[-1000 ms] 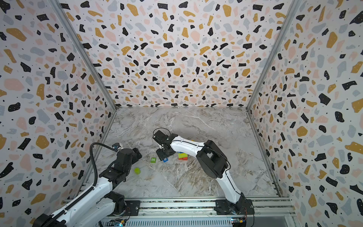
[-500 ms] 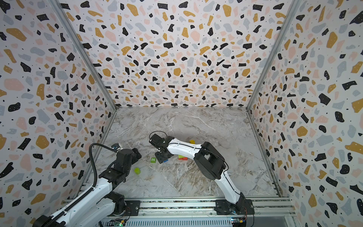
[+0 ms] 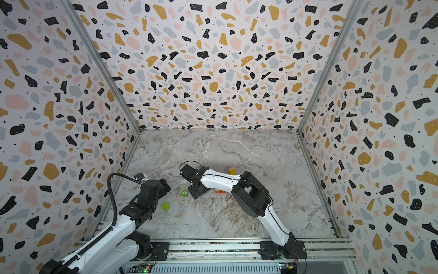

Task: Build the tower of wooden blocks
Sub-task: 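Lower the right gripper over the blue 9 cube and close on it, then lift and carry the blue 9 cube with the right gripper above the stack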

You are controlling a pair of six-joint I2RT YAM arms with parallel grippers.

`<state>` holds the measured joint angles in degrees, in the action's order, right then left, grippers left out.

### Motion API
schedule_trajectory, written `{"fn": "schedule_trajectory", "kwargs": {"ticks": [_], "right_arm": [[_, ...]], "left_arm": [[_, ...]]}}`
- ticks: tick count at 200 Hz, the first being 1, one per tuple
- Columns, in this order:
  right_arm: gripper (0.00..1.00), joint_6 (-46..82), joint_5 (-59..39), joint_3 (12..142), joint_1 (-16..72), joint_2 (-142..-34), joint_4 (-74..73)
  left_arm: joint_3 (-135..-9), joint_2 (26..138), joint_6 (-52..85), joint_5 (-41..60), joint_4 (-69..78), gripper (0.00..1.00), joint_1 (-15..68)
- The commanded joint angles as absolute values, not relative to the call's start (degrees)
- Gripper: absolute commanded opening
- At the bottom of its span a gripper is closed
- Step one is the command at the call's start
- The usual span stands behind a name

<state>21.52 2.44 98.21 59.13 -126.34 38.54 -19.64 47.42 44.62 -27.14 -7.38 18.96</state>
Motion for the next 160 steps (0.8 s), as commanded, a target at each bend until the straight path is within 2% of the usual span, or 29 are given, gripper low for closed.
{"fn": "schedule_trajectory", "kwargs": {"ticks": [1,64,160], "right_arm": [[0.55,21.80,3.30,99.60,59.47,-127.25,40.65],[0.54,22.19,3.34,99.41,59.73,-127.96,40.63],[0.36,22.53,3.49,99.99,59.75,-125.62,41.09]], "left_arm": [[-18.81,47.00,44.92,-28.02,-6.19,0.96,18.70],[-18.59,46.66,45.01,-27.45,-5.95,0.96,18.71],[-18.54,46.23,45.09,-27.51,-6.17,0.96,18.70]]}}
